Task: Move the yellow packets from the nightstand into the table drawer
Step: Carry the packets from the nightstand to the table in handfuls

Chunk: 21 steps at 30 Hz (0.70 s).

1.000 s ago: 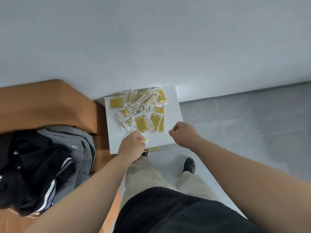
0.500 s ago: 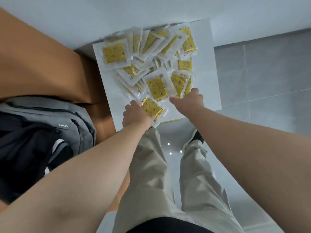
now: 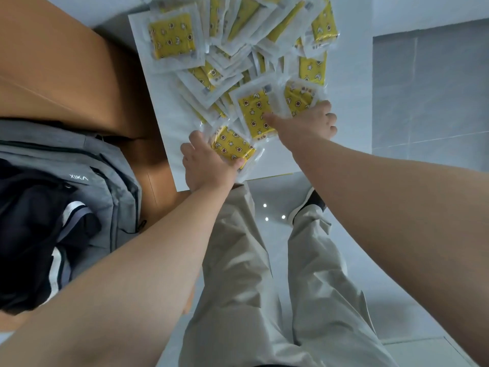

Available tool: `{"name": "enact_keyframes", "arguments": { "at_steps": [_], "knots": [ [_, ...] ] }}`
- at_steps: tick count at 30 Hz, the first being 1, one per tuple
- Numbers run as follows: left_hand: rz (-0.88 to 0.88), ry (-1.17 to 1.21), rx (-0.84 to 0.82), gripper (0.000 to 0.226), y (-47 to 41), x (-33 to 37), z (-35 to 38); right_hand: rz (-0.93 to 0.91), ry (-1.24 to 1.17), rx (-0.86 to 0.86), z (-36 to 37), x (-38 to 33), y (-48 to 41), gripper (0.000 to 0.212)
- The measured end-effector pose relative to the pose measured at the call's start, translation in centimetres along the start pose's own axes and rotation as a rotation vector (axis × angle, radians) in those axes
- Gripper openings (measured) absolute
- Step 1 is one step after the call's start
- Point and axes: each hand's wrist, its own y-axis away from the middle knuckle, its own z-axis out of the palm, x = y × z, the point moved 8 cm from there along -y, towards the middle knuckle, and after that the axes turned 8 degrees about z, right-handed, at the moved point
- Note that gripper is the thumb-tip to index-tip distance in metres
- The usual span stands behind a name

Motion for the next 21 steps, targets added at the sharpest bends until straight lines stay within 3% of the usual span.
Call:
{"name": "enact_keyframes", "arguments": {
  "at_steps": [6,9,14,16,21],
  "knots": [
    [-0.01,-0.082,0.016,0.076,-0.8,-0.3,-1.3,0.045,-0.307,-0.154,0.0,0.8,-0.2,0.08],
    [0.045,0.158,-0.037,0.054,-1.3,0.7,-2.3,0.054,-0.386,-0.241,-0.5,1.1,0.3,0.05],
    [0.14,0.423,-0.023,0.031,-3.7,3.7,-6.6,0.086,-0.49,-0.348,-0.9,1.5,1.0,0.044],
    [0.075,0.552,0.039,0.024,-5.6,3.9,-7.6,0.094,-0.518,-0.374,-0.8,1.3,1.2,0.034],
    [-0.138,0.736,0.193,0.039,-9.7,4.6,-7.9,0.113,-0.586,-0.417,-0.2,1.0,1.3,0.028]
  ]
}}
